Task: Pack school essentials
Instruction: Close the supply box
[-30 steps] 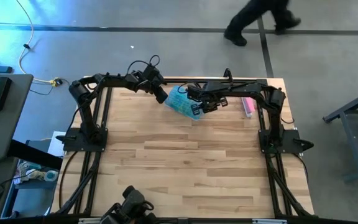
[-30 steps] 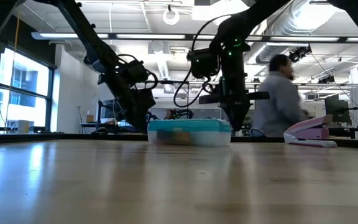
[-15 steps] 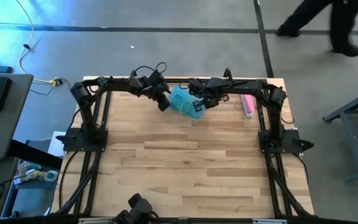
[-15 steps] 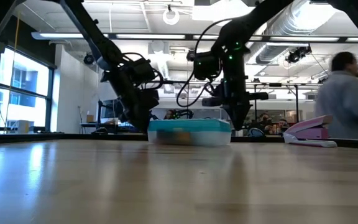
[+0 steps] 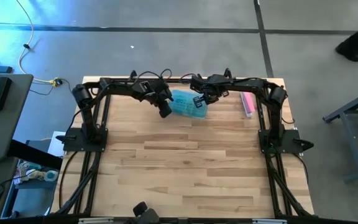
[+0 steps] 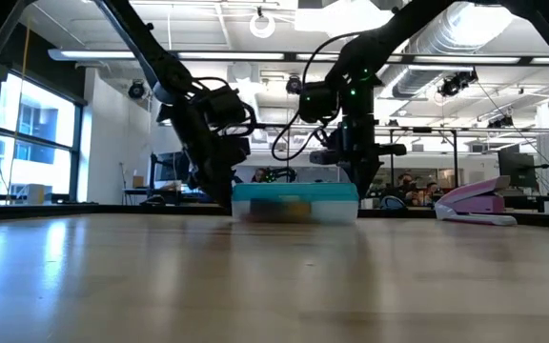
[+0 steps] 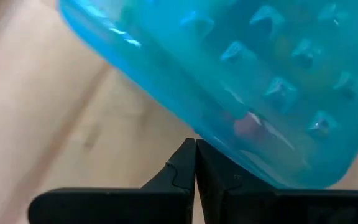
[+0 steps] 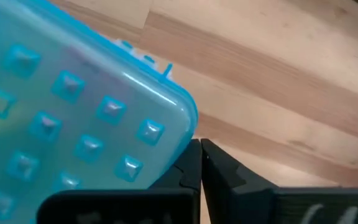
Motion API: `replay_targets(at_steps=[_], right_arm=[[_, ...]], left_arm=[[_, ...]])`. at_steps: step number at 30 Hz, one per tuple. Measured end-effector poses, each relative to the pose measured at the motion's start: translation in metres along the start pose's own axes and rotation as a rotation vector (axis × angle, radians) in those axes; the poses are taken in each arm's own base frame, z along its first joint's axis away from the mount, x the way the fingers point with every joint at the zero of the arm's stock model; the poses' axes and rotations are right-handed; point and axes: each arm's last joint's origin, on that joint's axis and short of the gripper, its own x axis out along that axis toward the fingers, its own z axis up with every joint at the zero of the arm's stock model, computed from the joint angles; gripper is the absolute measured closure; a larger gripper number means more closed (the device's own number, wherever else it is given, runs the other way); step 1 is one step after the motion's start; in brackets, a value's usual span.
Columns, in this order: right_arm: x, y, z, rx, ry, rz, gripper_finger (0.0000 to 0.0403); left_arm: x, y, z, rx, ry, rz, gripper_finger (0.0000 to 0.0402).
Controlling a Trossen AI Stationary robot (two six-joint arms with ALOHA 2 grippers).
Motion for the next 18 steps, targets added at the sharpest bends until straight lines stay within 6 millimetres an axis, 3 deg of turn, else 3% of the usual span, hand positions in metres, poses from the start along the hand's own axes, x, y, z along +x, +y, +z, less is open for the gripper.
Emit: replay_targets(at_steps=[10,18], right_arm=[[0.001,-0.004,0.004,-0.025,-0.001,-0.006,0.0403],[0.001,-0.008,-0.001,-0.042,0.034,-0.055,0.0403]], left_arm=[[0.004,-0.032,-0.003,0.025,0.035,-0.044,0.0401],[0.003,-0.033,-0.007,0.015,0.076,-0.026,0.0401]])
